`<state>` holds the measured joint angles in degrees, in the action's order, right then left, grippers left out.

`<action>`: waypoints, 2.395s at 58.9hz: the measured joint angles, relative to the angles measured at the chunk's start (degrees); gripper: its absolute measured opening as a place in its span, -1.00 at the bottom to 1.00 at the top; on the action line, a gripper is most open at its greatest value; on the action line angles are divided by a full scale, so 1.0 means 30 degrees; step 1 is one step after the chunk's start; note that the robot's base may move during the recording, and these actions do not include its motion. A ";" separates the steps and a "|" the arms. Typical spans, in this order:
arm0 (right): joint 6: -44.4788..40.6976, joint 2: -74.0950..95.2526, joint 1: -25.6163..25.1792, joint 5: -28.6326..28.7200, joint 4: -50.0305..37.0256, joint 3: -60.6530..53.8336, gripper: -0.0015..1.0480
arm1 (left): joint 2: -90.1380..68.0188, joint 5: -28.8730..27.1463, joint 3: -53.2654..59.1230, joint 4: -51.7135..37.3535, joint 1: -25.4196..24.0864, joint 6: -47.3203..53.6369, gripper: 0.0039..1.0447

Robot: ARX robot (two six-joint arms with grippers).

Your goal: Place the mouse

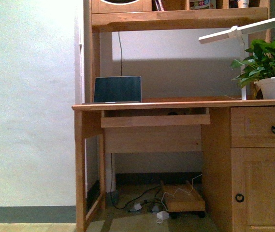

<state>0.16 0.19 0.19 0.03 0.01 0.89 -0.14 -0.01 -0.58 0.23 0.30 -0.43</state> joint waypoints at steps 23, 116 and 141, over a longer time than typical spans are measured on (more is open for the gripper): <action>-0.0007 0.0000 0.0000 0.0000 0.0000 0.0000 0.86 | 0.0000 0.0000 0.0000 0.0000 0.0000 -0.0007 0.86; 0.0000 -0.0007 0.0000 -0.0007 0.0000 0.0000 0.86 | 0.0007 0.0000 0.0000 0.0007 0.0007 -0.0007 0.86; -0.0007 -0.0007 0.0000 0.0000 0.0000 0.0000 0.86 | 0.0015 0.0000 0.0000 0.0007 0.0000 -0.0007 0.86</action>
<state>0.14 0.16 0.19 0.03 0.01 0.89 -0.10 -0.01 -0.58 0.25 0.30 -0.45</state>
